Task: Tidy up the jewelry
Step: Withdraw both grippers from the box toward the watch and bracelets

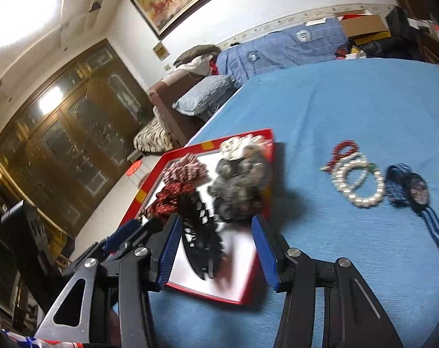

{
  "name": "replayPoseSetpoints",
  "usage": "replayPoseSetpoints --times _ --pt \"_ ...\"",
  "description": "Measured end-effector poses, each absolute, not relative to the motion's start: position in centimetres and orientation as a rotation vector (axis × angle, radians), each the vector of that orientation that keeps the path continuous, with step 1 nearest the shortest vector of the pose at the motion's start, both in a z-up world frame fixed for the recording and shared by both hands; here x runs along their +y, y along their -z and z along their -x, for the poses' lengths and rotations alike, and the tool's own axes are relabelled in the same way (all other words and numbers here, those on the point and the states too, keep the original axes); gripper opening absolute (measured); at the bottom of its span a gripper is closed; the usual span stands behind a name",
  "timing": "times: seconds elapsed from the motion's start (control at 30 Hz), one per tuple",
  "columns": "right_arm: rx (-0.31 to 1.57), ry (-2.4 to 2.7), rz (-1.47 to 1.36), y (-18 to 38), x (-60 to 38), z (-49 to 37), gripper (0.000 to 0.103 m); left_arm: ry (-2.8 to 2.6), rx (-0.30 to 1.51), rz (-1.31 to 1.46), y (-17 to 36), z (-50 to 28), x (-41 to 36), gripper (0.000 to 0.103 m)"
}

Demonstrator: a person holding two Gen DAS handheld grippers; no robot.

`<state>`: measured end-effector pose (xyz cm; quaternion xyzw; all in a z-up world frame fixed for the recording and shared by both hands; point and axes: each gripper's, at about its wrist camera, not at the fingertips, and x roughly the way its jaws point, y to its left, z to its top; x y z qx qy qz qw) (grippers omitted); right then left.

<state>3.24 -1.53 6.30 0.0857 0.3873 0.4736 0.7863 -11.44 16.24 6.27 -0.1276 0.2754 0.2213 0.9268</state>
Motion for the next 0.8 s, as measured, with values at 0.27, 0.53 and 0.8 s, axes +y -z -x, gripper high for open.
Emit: replayPoseSetpoints --times 0.27,0.53,0.8 --pt "0.839 -0.932 -0.292 -6.0 -7.6 -6.2 0.055 -0.282 0.641 0.091 -5.0 8.8 8.2 0.052" --pt "0.886 -0.76 -0.288 -6.3 -12.3 -11.4 0.054 -0.158 0.718 0.026 -3.5 7.2 4.3 0.052" --pt "1.024 -0.703 -0.29 -2.4 -13.3 -17.5 0.054 -0.14 0.756 0.031 -3.0 6.4 3.8 0.052"
